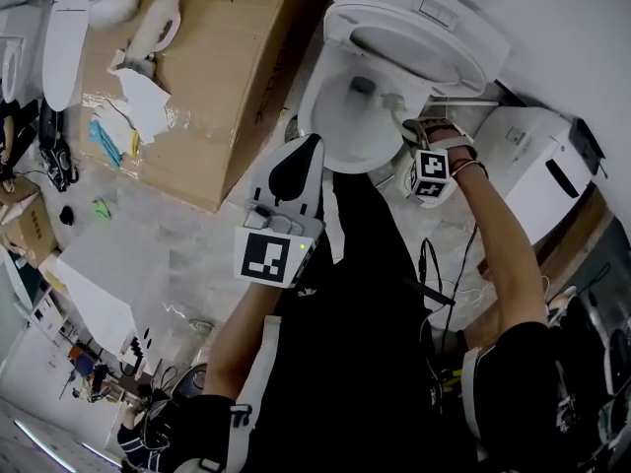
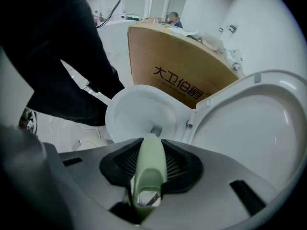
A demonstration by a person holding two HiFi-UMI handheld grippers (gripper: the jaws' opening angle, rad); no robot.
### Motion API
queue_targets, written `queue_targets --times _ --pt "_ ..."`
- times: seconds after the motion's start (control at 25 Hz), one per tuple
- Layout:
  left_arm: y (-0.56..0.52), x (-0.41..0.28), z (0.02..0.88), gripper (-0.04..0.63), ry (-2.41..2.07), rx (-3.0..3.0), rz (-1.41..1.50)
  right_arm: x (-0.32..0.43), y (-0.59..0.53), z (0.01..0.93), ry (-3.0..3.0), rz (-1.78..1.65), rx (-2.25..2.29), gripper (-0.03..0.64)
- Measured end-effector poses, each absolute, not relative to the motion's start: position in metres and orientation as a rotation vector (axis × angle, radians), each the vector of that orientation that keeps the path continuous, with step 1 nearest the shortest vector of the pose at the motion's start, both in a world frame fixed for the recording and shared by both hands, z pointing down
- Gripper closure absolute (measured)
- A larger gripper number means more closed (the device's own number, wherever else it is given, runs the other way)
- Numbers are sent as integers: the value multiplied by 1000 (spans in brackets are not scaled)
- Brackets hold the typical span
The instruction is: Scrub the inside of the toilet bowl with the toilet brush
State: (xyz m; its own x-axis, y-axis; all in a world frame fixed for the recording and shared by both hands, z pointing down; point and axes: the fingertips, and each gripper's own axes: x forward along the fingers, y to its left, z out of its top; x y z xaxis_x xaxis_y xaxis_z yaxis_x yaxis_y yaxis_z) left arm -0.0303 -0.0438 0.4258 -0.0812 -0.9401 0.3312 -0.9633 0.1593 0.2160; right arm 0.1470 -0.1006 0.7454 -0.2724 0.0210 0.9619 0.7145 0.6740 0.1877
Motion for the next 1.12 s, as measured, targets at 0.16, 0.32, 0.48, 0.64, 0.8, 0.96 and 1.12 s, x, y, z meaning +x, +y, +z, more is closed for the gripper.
queue_targets --times 0.16,0.32,0.48,0.64,0.8,0.96,1.12 --pt "-39 -38 434 588 -2029 1747 91 138 -97 749 -1633 -943 -764 495" --pt "-34 -45 437 588 -2042 1724 80 128 -93 753 -1529 -1090 -899 495" --pt "-28 -52 438 588 -2060 1699 58 114 -91 753 -1465 -1174 -974 495" --pt "-19 -58 435 588 -2079 1663 18 94 -91 751 -1416 -1249 -1031 495" --pt "-7 -70 432 588 -2097 1640 6 72 -88 747 -1373 -1294 -1071 495" --pt "9 -83 432 588 -2132 1589 -16 54 -77 745 -1354 -1343 -1125 495" --pt "23 -92 433 588 -2157 1542 -34 36 -63 742 -1325 -1416 -1179 495"
